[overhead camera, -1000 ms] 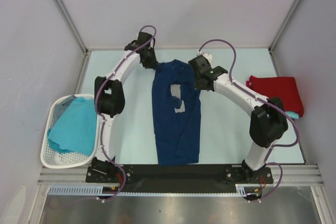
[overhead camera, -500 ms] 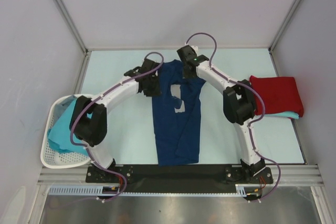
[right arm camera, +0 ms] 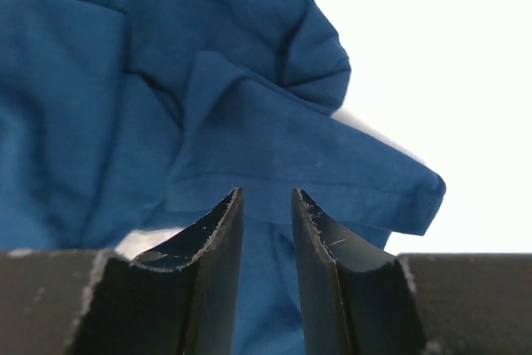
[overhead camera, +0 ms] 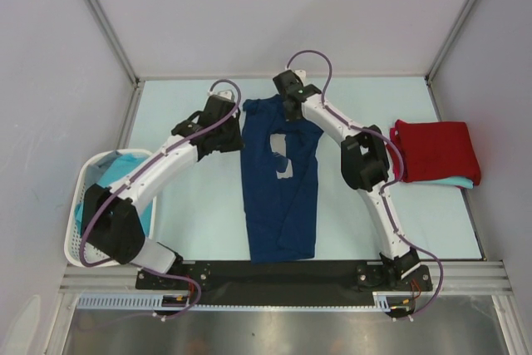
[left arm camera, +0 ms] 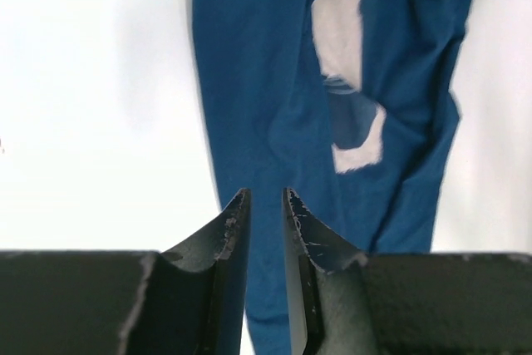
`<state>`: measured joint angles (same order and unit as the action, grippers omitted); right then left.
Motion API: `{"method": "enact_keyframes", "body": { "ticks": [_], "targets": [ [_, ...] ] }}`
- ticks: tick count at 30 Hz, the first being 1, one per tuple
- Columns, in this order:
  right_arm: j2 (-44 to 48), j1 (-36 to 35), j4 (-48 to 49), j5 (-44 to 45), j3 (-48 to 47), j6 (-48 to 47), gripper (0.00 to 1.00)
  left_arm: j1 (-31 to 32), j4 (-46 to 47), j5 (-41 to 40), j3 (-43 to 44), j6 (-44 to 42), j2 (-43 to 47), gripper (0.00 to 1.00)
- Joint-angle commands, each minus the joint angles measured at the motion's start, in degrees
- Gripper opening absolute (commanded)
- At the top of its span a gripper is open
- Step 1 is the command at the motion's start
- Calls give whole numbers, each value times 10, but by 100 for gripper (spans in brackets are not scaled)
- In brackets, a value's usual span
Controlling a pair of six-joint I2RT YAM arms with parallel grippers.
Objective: Fold and stack the t-shirts
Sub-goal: Rotate the tshirt 95 degrees
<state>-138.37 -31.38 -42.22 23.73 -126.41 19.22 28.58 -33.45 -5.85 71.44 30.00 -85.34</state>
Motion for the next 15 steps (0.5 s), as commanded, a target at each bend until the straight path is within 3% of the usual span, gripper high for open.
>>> {"method": "enact_keyframes", "body": {
  "ticks": [1, 10, 15],
  "targets": [
    [-2, -4, -2, 38, 14, -16, 34, 2, 10, -6, -42, 12, 20, 26],
    [5, 1, 3, 47, 40, -16, 34, 10, 19, 0, -68, 15, 20, 25],
    [58, 11, 18, 63, 90, -13, 34, 11, 21, 3, -75, 14, 22, 25]
  ]
}}
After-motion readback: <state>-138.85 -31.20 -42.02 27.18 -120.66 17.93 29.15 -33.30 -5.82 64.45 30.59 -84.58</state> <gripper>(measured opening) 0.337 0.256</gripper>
